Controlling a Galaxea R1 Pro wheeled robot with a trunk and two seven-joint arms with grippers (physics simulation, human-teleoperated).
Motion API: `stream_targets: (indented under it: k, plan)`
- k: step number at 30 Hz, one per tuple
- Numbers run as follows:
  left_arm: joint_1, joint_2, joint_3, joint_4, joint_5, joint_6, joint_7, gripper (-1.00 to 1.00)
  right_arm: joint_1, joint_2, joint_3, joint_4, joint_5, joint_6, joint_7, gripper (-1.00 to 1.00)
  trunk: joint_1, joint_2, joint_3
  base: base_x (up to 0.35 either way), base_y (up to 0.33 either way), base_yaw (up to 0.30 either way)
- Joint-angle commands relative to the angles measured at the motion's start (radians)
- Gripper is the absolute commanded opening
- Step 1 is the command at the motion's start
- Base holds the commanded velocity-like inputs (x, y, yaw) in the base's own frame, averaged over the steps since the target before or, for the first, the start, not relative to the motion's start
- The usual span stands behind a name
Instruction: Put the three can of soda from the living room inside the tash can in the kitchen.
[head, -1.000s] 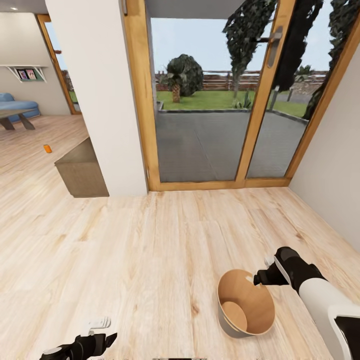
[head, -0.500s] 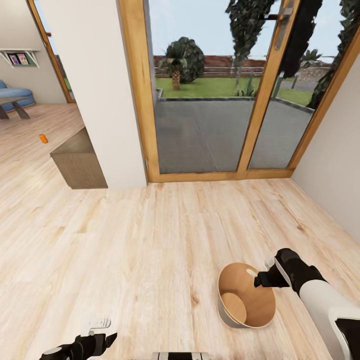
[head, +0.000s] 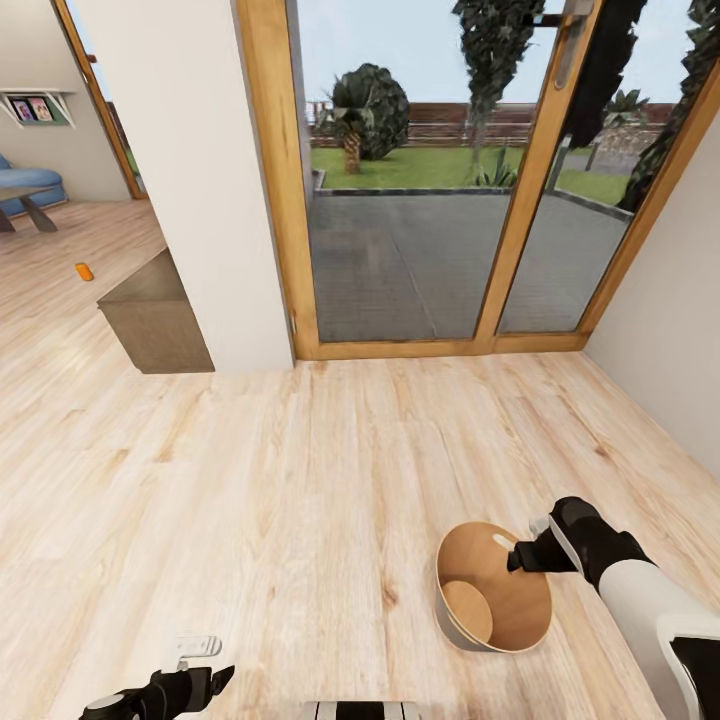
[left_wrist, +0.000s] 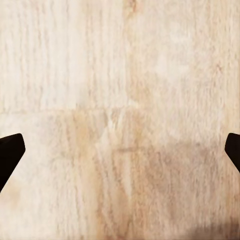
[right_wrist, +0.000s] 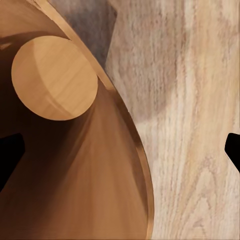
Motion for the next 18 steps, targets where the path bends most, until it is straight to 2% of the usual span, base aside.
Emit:
stream_targets:
  k: [1,10,18]
  plan:
    - [0.0,0.0,0.0,0.0,0.0,0.0,0.0,1.0,0.0,0.0,0.0,0.0,0.0,-0.003,0.0,1.0,0.0,0.0,0.0,0.0,0.0,0.0]
    - [0.0,0.0,0.001,0.0,0.0,0.0,0.0,1.0,0.0,0.0,0.0,0.0,0.0,-0.012,0.0,1.0,0.0,0.0,0.0,0.0,0.0,0.0]
    - [-0.001,0.0,-0.001,0.001,0.0,0.0,0.0,1.0,0.0,-0.001,0.0,0.0,0.001,-0.013,0.0,1.0,0.003,-0.002,-0.027,0.0,0.0,0.0]
